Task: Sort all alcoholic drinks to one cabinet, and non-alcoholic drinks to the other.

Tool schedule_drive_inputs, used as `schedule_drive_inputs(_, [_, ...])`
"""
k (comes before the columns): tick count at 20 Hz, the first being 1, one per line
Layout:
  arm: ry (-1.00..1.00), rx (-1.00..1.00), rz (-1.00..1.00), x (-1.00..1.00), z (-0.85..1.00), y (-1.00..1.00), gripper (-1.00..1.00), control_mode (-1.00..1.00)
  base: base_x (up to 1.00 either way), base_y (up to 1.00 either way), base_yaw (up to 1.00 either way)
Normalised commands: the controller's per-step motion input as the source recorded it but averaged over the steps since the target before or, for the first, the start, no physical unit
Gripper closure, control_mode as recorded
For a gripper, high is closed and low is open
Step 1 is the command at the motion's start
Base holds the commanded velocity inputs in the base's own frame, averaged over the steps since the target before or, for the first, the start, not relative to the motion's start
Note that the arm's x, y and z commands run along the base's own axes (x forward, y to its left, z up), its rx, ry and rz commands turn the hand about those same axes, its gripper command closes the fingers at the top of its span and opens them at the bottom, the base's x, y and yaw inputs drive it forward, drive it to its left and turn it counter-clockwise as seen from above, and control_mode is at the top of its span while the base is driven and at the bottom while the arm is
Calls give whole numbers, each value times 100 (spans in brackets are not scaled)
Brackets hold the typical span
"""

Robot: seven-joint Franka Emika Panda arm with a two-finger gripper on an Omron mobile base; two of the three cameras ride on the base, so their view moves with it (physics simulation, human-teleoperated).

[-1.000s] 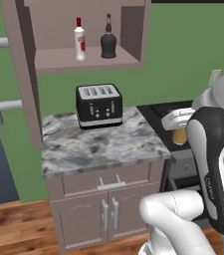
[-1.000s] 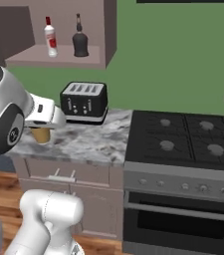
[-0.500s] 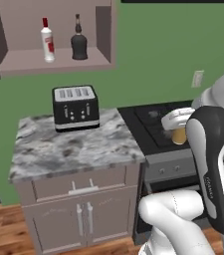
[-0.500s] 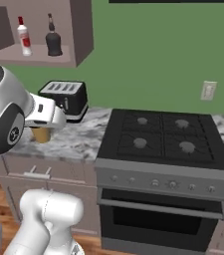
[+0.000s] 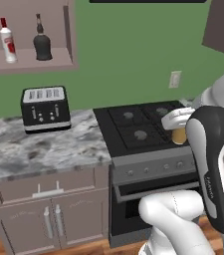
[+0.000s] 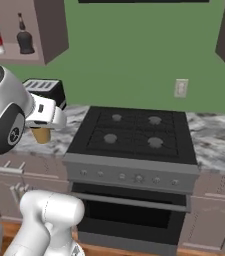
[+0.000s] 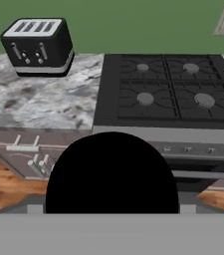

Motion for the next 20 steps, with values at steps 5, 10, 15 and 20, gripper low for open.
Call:
schedule_drive_inputs(5, [0,0,0,0,0,0,100,100,-29,-64,0])
schedule_drive_inputs(10, [0,0,0,0,0,0,100,100,-15,-62,0])
schedule_drive_inputs(15, [0,0,0,0,0,0,100,100,-2,-61,0])
schedule_drive_inputs(20, [0,0,0,0,0,0,100,100,0,-62,0])
